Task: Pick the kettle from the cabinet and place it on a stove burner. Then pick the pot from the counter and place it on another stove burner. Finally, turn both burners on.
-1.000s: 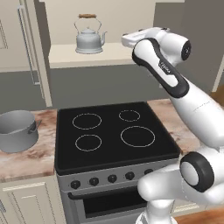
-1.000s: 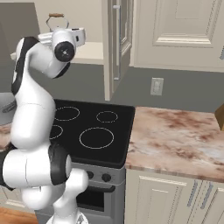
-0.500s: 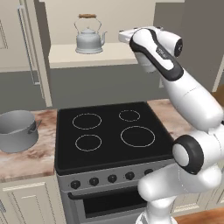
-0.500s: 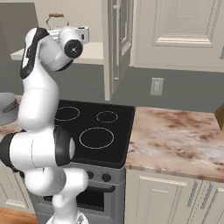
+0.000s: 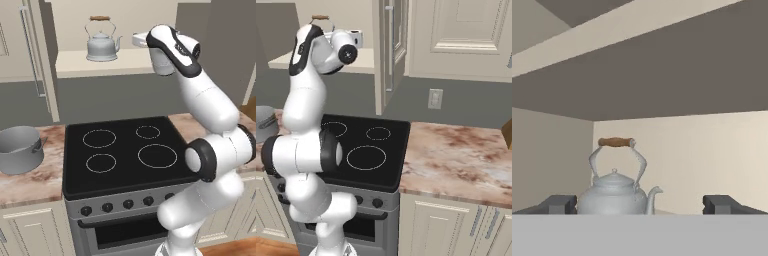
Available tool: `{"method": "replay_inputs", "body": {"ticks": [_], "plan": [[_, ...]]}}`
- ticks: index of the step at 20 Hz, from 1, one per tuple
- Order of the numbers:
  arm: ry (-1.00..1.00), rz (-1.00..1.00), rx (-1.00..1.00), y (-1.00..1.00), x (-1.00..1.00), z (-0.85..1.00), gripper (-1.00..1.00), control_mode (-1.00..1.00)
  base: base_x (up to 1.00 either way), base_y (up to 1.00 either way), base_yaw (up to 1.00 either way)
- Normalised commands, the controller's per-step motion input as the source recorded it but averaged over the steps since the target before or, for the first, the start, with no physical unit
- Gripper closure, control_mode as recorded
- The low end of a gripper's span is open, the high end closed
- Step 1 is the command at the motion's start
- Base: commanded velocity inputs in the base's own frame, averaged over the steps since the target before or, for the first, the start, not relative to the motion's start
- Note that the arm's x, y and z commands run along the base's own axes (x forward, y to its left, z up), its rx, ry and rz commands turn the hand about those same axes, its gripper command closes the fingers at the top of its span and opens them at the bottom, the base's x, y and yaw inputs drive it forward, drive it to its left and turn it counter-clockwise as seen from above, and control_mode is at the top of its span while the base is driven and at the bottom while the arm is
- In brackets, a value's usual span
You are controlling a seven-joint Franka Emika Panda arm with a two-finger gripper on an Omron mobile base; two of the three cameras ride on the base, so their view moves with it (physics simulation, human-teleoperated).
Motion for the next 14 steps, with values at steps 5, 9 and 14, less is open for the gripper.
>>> {"method": "replay_inputs", "body": {"ticks": [5,9,14], "plan": [[0.01,0.0,0.01,0.07,0.4,0.0,-1.0,-1.0,0.0,0.0,0.0],[0.01,0.0,0.0,0.14,0.23,0.0,-1.0,-1.0,0.0,0.0,0.0],[0.0,0.0,0.0,0.21,0.2,0.0,-1.0,-1.0,0.0,0.0,0.0]]}}
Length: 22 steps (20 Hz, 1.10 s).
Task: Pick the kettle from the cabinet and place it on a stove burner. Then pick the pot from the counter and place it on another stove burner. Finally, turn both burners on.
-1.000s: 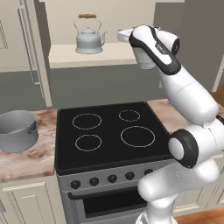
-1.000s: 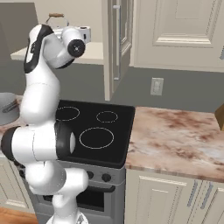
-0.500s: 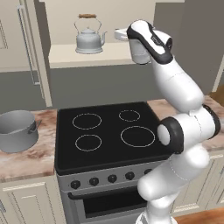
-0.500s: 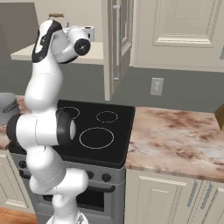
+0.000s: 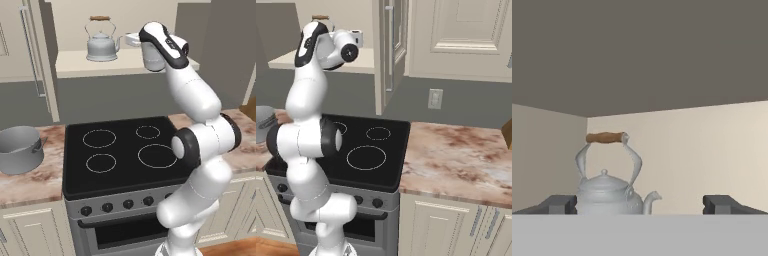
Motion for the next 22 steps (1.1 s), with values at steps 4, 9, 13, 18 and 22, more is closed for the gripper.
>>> {"method": "replay_inputs", "body": {"ticks": [4,9,13,18,22], "plan": [[0.02,0.0,0.0,0.15,0.28,0.03,-1.0,-1.0,0.0,0.0,0.0],[0.01,0.0,0.0,0.02,0.35,0.06,-1.0,-1.0,0.0,0.0,0.0],[0.0,0.0,0.0,0.12,0.3,0.06,-1.0,-1.0,0.0,0.0,0.0],[0.0,0.0,0.0,0.23,0.22,0.02,-1.0,-1.0,0.0,0.0,0.0],[0.0,0.0,0.0,0.25,0.17,0.01,-1.0,-1.0,0.0,0.0,0.0]]}}
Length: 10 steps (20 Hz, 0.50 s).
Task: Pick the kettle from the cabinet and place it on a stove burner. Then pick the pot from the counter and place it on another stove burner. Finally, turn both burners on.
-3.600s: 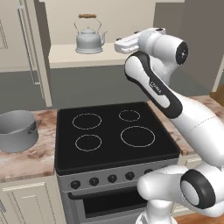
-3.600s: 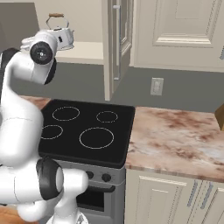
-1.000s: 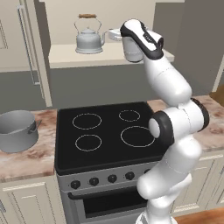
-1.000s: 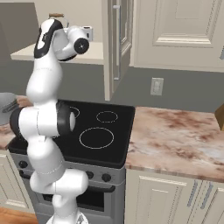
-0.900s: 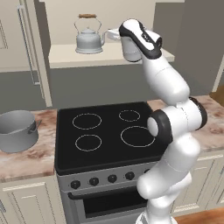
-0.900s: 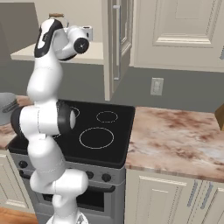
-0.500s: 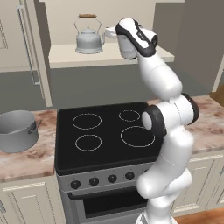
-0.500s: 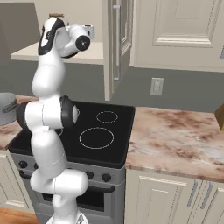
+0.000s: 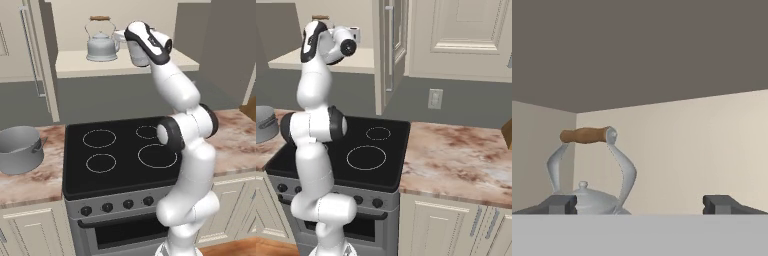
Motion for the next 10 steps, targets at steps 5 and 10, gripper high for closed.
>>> {"method": "replay_inputs", "body": {"ticks": [5,10], "plan": [[0.0,0.0,0.0,0.18,0.19,0.02,-1.0,-1.0,0.0,0.0,0.0],[0.0,0.0,0.0,0.18,0.21,0.02,-1.0,-1.0,0.0,0.0,0.0]]}}
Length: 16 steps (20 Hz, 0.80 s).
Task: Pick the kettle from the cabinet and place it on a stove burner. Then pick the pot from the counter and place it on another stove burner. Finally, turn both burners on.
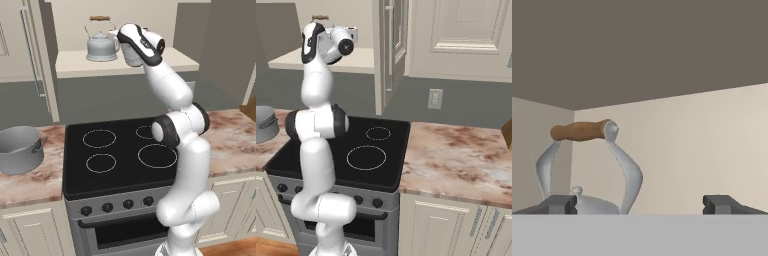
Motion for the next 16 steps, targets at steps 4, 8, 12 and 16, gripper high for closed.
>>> {"method": "replay_inputs", "body": {"ticks": [4,8,12,16], "plan": [[0.0,0.0,0.0,0.22,0.2,0.01,-1.0,-1.0,0.0,0.0,0.0],[0.0,0.0,0.0,0.15,0.14,0.0,-1.0,-1.0,0.0,0.0,0.0],[0.0,0.0,0.0,0.08,0.09,0.0,-1.0,-1.0,0.0,0.0,0.0],[0.0,0.0,0.0,0.08,0.12,0.0,1.0,-1.0,0.0,0.0,0.0]]}}
